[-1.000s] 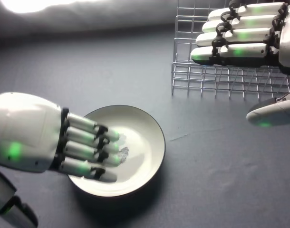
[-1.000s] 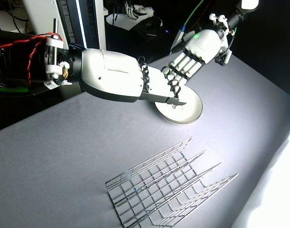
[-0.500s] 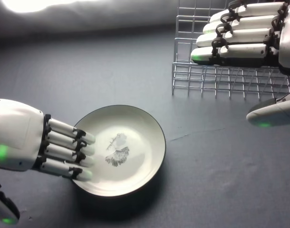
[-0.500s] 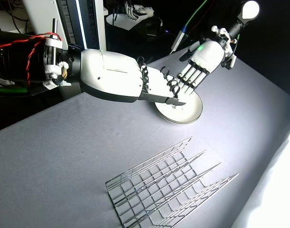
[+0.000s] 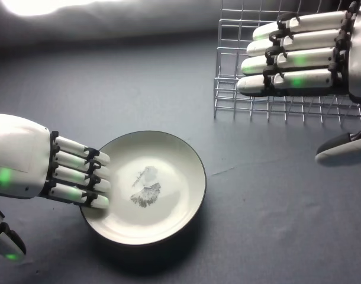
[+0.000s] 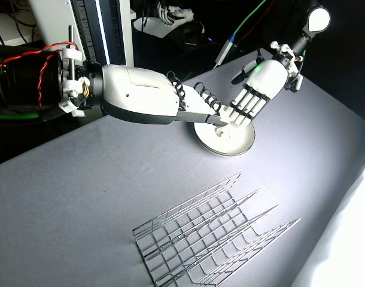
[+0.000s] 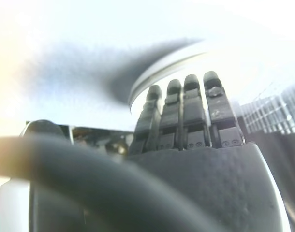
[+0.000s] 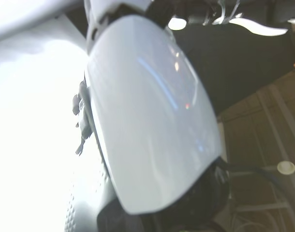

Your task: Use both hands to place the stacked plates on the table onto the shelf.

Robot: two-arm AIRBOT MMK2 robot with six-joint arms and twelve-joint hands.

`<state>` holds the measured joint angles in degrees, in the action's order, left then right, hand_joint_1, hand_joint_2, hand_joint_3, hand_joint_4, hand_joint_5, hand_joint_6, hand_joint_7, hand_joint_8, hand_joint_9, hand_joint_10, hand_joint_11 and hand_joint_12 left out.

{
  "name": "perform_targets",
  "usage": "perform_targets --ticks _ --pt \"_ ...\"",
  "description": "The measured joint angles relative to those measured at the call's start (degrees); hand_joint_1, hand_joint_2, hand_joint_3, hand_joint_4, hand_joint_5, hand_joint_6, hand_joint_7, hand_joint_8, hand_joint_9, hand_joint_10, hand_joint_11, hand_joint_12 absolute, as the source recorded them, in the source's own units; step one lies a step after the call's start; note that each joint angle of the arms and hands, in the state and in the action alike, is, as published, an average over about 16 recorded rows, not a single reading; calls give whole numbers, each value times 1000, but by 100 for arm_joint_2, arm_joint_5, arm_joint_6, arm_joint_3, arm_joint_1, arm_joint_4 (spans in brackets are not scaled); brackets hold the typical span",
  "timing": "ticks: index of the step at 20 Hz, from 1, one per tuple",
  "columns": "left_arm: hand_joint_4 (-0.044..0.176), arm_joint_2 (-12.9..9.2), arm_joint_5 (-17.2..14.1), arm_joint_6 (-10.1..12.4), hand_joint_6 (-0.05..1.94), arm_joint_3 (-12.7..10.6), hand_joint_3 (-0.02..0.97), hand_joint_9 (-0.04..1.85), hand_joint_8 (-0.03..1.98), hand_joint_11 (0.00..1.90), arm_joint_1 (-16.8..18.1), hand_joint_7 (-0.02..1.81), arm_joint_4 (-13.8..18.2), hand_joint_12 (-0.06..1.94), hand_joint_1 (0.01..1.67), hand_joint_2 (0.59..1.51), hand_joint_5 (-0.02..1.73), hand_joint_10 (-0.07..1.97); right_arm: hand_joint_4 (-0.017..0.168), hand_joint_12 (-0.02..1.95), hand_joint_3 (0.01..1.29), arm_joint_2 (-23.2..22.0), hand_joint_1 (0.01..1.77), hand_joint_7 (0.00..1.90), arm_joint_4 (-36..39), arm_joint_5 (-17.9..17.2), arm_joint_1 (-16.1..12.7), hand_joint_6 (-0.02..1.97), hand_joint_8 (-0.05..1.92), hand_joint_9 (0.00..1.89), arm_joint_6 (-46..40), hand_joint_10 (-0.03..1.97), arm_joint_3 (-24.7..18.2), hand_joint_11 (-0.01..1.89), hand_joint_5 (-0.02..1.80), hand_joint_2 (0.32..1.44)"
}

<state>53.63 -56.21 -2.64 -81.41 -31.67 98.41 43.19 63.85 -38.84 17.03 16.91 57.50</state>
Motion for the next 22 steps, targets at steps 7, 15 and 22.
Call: perform_targets --ticks 7,15,22 --pt "-3 111 36 -85 -8 -194 30 19 3 16 -203 11 -107 -11 14 1116 7 19 4 224 14 259 14 86 475 -485 80 18 5 83 35 8 335 14 86 1233" --pt "-8 193 132 -243 -24 -121 30 18 -4 15 -428 -2 -287 -10 14 1117 -7 19 4 197 14 432 14 84 816 -838 201 18 5 79 86 8 534 14 89 1232" --pt "-9 333 364 -322 -30 140 30 16 -12 14 -462 -10 -426 -2 14 1117 -10 19 4 192 14 606 14 84 1138 -946 252 19 4 78 104 9 719 13 91 1232"
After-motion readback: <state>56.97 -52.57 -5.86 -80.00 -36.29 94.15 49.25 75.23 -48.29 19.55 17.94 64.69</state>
